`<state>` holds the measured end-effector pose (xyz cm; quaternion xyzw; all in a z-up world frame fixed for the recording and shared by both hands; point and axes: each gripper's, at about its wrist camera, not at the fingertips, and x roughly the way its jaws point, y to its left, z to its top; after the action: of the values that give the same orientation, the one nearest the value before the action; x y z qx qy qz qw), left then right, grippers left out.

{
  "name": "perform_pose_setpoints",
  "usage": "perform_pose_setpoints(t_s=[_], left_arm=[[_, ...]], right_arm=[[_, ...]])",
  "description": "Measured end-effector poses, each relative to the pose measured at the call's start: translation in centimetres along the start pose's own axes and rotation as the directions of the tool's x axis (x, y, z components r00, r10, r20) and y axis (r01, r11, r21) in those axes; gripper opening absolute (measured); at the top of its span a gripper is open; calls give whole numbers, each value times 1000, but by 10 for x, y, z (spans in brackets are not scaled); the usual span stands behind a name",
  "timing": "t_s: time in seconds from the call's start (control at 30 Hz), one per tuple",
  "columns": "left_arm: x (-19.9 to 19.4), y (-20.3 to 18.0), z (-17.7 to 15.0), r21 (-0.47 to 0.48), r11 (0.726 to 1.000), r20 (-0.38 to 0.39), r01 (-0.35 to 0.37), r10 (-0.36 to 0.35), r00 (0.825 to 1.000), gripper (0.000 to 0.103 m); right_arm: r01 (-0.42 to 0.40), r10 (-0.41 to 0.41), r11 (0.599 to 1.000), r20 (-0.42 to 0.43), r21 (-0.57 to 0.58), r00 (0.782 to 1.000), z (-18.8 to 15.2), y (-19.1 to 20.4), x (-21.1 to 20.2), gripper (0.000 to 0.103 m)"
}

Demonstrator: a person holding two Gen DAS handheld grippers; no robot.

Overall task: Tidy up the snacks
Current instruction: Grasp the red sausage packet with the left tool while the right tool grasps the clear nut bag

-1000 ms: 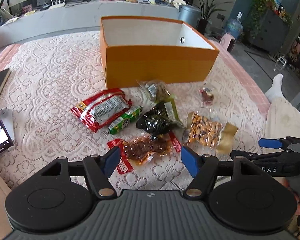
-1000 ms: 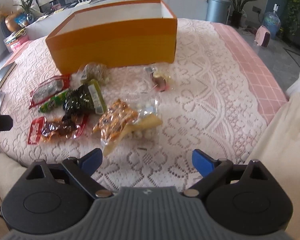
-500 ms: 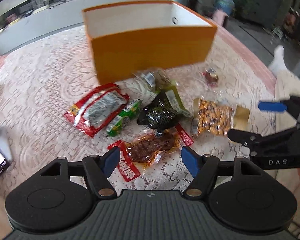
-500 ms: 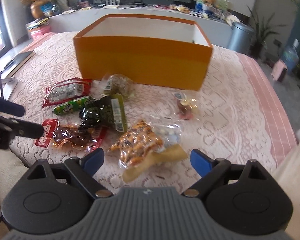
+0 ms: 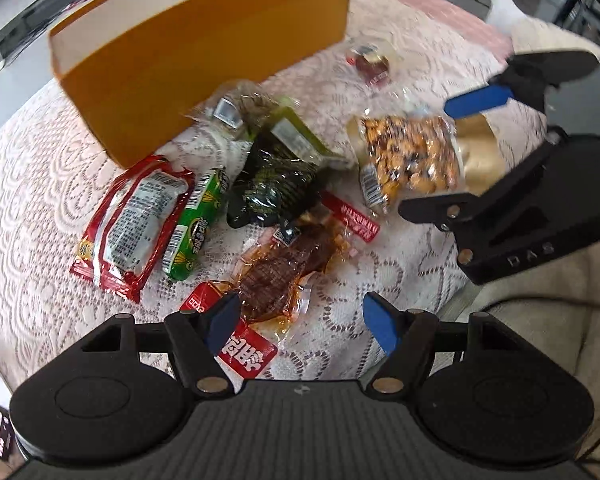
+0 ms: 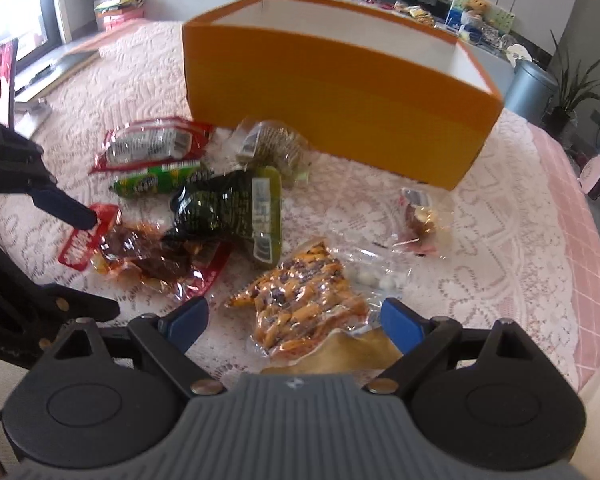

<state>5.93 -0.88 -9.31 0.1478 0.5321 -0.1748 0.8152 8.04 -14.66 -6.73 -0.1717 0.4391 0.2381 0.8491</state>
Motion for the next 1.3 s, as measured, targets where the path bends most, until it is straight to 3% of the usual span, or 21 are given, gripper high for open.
perform_pose_setpoints(t_s=[0.33, 0.5, 0.6, 0.8, 0.87, 0.93, 1.1, 1.17, 1.2, 1.23, 1.3], left_arm=[[20, -2, -3, 55, 997, -17, -53, 54, 998, 87], [21, 2, 0, 38, 998, 0, -46, 46, 999, 87], [20, 3, 1, 36, 997, 7, -62, 62, 998, 82], [15, 9, -1, 5, 997, 19, -80, 80, 997, 57], [13, 14, -3, -17, 998, 27, -55, 56, 998, 53], [12, 15, -5, -25, 999, 32, -47, 48, 998, 52], [10, 8, -2, 5, 998, 42, -67, 66, 997, 47], [8, 7, -1, 5, 998, 53, -68, 67, 996, 43], [5, 8, 0, -7, 998, 60, -62, 62, 996, 41], [3, 12, 1, -33, 998, 67, -50, 52, 996, 38], [-2, 21, 3, -94, 996, 85, -7, 15, 996, 28]], right_arm=[[30, -30, 999, -20, -16, 999, -9, -4, 22, 90], [42, -42, 999, 21, -16, 999, -10, -6, 18, 72], [38, -38, 999, 44, -4, 998, -8, -7, 13, 67], [-3, 0, 999, 68, 42, 998, -6, -10, 1, 63], [-25, 21, 998, 71, 63, 997, -6, -12, -3, 48], [-38, 32, 997, 88, 67, 996, -5, -10, -8, 42], [-80, 71, 992, 90, 98, 993, -3, -14, -10, 41], [-84, 74, 991, 97, 106, 993, -4, -15, -13, 35], [-91, 80, 990, 101, 110, 992, -3, -16, -14, 27], [-101, 89, 988, 105, 116, 990, -3, -17, -16, 6], [-126, 110, 983, 119, 132, 987, -2, -19, -20, 0]])
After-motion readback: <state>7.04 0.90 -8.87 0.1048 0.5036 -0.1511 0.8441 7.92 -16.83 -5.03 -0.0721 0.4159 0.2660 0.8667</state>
